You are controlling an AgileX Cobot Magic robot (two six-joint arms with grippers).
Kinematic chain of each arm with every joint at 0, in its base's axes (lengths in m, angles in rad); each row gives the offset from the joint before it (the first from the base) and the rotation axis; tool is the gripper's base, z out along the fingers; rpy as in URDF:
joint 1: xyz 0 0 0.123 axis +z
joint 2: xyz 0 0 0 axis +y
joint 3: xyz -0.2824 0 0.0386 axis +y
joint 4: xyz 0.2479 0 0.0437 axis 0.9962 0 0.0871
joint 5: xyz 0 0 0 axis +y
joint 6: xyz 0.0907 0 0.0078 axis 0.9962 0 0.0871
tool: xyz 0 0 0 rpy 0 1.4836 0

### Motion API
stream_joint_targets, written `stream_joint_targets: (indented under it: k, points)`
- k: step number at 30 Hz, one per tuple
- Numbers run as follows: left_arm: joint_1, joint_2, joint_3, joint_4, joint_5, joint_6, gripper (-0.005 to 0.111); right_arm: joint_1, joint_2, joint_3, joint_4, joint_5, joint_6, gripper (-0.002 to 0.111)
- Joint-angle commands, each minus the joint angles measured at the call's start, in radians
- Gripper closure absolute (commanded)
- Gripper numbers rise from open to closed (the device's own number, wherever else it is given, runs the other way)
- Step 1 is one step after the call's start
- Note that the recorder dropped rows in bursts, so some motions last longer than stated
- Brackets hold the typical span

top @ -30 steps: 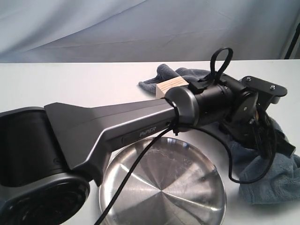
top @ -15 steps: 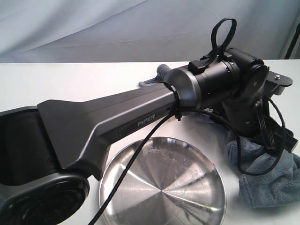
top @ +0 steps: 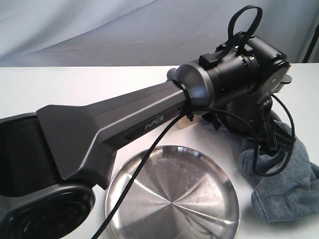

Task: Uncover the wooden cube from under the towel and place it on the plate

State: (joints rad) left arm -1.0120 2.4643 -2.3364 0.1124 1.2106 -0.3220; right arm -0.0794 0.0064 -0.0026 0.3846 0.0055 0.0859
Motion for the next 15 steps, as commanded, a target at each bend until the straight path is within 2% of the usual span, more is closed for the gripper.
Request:
stream_joint_targets:
  k: [1,3,4,8,13,15]
  points:
    - [0.014,0.0,-0.007,0.026,0.01,-0.043,0.017,0.0,-0.006,0.003,0.005,0.012,0.004,0.105]
    - [0.02,0.0,-0.007,0.028,0.01,-0.047,0.023,0.0,-0.006,0.003,0.005,0.012,0.004,0.105]
    - [0.02,0.0,-0.007,0.028,0.01,-0.049,0.03,0.0,-0.006,0.003,0.005,0.012,0.004,0.105]
    - [0.019,0.0,-0.007,0.028,0.01,-0.045,0.068,0.0,-0.006,0.003,0.005,0.012,0.004,0.105]
    - [0.02,0.0,-0.007,0.028,0.01,-0.045,0.104,0.0,-0.006,0.003,0.005,0.012,0.004,0.105]
    - [0.02,0.0,-0.007,0.026,0.01,-0.039,0.106,0.0,-0.006,0.003,0.005,0.012,0.004,0.105]
